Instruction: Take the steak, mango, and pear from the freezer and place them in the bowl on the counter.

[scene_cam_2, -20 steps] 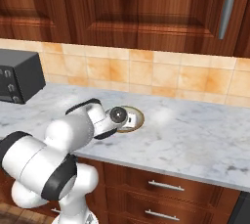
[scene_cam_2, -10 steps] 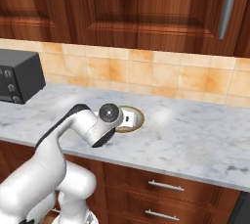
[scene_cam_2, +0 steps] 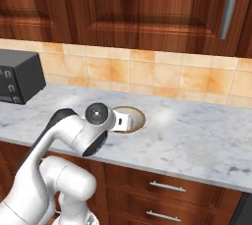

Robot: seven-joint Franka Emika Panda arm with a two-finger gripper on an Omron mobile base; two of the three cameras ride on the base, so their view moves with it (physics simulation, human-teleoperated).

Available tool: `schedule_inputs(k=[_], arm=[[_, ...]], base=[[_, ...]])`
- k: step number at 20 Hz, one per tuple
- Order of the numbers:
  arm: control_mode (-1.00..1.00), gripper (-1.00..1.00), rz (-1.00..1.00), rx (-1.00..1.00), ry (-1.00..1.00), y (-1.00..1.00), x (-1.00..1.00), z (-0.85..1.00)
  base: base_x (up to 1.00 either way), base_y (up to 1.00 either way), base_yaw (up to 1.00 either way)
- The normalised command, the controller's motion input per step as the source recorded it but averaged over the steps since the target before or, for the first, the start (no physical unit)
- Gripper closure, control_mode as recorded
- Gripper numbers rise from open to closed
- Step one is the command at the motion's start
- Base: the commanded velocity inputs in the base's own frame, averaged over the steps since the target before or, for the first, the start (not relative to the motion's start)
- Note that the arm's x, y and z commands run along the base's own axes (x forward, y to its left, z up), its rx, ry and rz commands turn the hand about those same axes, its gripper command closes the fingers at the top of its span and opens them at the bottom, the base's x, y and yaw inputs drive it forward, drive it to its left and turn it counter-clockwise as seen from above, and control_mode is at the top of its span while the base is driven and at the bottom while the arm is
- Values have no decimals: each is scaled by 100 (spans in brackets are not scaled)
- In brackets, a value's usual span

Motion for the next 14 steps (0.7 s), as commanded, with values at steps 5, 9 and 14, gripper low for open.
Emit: schedule_inputs(k=[5, 9, 14], arm=[[-100, -100, -2, -2, 12, 20, -45, 50], [-100, -100, 0, -5, 2, 24, -45, 74], [-100, -100, -9, -4, 7, 25, -45, 89]], base=[[0, 0, 0], [0, 0, 0], [0, 0, 0]])
